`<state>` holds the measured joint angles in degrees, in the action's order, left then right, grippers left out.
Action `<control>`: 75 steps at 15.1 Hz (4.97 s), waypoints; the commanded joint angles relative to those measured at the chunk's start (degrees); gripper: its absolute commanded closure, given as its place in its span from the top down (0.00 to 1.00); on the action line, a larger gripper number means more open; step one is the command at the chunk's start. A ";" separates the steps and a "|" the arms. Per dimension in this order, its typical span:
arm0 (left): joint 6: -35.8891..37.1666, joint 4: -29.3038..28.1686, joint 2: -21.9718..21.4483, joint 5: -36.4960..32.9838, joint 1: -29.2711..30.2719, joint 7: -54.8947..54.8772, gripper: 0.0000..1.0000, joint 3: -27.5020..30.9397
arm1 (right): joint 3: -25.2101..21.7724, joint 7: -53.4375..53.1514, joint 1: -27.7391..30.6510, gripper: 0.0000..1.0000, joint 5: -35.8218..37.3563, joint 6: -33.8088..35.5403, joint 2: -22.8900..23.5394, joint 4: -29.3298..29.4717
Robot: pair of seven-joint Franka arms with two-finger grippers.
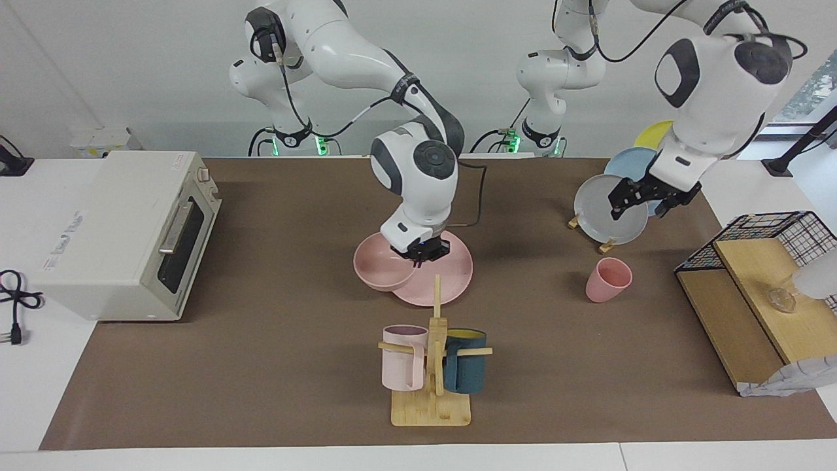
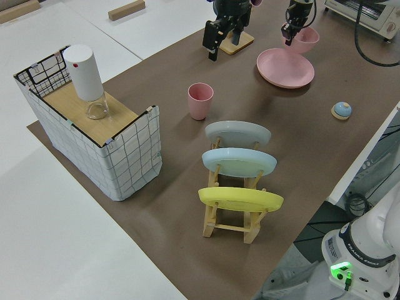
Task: Organize tableware
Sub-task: 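Grasp the bowl with the right gripper while the left gripper reaches the cup, then set the bowl on the plate while the left gripper grasps the cup, then lift the cup with the left gripper while the right gripper withdraws, then carry the pink cup over the bowl and lower it in with the left gripper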
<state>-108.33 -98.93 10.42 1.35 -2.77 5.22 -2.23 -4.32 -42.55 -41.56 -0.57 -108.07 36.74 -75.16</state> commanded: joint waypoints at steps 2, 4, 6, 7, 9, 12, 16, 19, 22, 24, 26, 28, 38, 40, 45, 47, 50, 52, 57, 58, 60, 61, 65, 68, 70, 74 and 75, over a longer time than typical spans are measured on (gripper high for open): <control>-4.08 0.67 3.99 0.67 -0.31 1.64 1.00 0.12 | -0.16 -2.36 -2.81 0.00 2.58 -0.55 3.07 3.79; -6.26 0.32 5.31 1.63 -0.48 2.42 1.00 0.21 | -0.07 -2.53 -3.43 0.00 3.38 -2.67 4.47 3.44; -7.59 -0.55 6.02 1.72 -0.57 3.48 1.00 0.12 | -0.07 -2.54 -3.96 0.00 4.17 -2.76 5.36 3.53; -7.77 -1.26 5.93 1.72 -0.57 3.57 1.00 0.12 | -0.16 -2.54 -3.79 0.00 4.17 -1.89 5.36 3.79; -7.86 -3.27 5.49 1.72 -0.66 4.36 1.00 0.12 | -0.07 -2.45 -3.70 0.30 4.08 -1.27 5.28 3.71; -8.74 -4.78 5.14 1.72 -1.71 7.35 1.00 0.12 | -0.16 -2.01 -2.30 1.00 4.08 0.75 2.74 3.88; -12.85 -7.84 5.14 1.72 -1.80 7.35 0.96 0.12 | -0.25 -0.53 1.74 1.00 3.56 5.22 -2.97 6.07; -14.80 -9.87 4.70 1.64 -1.80 6.30 0.00 0.21 | -0.25 7.81 8.23 1.00 2.68 12.67 -11.92 3.02; -12.62 -8.22 4.70 1.64 -1.80 3.40 0.00 0.21 | -0.25 15.02 14.30 1.00 2.24 19.54 -19.92 -0.50; -9.37 -5.50 4.70 1.20 -1.89 3.40 0.00 0.21 | -0.25 20.64 19.48 1.00 2.24 22.80 -24.41 -3.39; -6.73 -3.56 4.70 1.20 -2.94 3.57 0.00 0.30 | -0.43 27.75 24.31 1.00 2.15 23.78 -29.06 -10.05; -2.70 0.12 4.53 1.55 -3.12 4.27 0.00 0.04 | -1.12 32.43 26.88 1.00 2.15 23.78 -32.68 -13.51; 13.33 24.22 10.05 7.44 -25.41 40.63 0.00 0.03 | -3.59 38.77 32.85 1.00 2.06 17.47 -40.78 -25.47; 11.14 24.49 11.98 7.35 -29.73 46.17 0.00 0.21 | -3.50 39.21 34.26 1.00 1.10 16.67 -40.34 -25.21; 7.80 25.55 16.04 6.65 -34.14 51.91 0.00 0.21 | -3.68 43.34 37.35 1.00 -1.19 15.69 -39.20 -24.24; 5.69 24.50 16.30 6.56 -34.49 53.48 0.00 0.12 | -2.98 43.17 37.35 1.00 -1.10 15.96 -39.28 -24.16; 2.17 20.98 16.30 5.95 -35.72 54.19 0.00 0.21 | -3.76 43.08 37.35 1.00 -1.19 15.78 -37.98 -23.72; -0.03 19.22 16.30 5.33 -36.34 55.51 0.00 0.21 | -3.68 43.52 37.52 1.00 -0.84 15.78 -36.04 -19.96; -1.35 17.37 17.62 5.15 -36.86 56.13 0.00 0.30 | -4.12 43.52 37.52 1.00 -0.84 17.98 -35.86 -18.79; -1.44 16.93 17.62 5.15 -37.13 56.74 0.00 0.38 | -4.73 43.61 37.61 1.00 -1.27 17.89 -35.86 -18.71; -3.71 15.18 17.62 5.15 -37.22 57.18 0.00 0.39 | -7.53 43.34 37.61 1.00 -4.16 17.11 -35.42 -17.92; -4.51 14.48 17.62 5.15 -37.22 57.27 0.00 0.39 | -8.24 43.26 37.52 1.00 -4.01 17.54 -35.16 -17.22; -4.96 13.77 17.53 3.84 -37.22 57.36 0.00 0.30 | -6.76 43.26 37.26 1.00 -2.43 18.68 -35.59 -17.12; -6.54 12.28 17.27 3.66 -38.10 57.36 0.00 0.39 | -6.40 43.43 37.34 1.00 -1.28 20.18 -35.86 -17.12; -6.63 12.01 17.18 3.57 -38.10 57.36 0.09 0.39 | -5.35 43.43 37.35 1.00 -1.28 20.18 -35.86 -16.43; -4.26 12.80 15.87 3.48 -37.40 56.84 1.00 0.74 | -4.82 43.61 37.35 1.00 -1.10 20.09 -35.86 -16.42; -2.95 12.80 13.95 3.48 -36.79 56.40 1.00 0.82 | -4.73 43.78 37.26 1.00 -1.02 19.83 -35.86 -16.42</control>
<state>-113.25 -84.81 28.36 5.88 -39.71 61.50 -2.39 -9.56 -0.36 -4.89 -2.61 -89.21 0.50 -92.62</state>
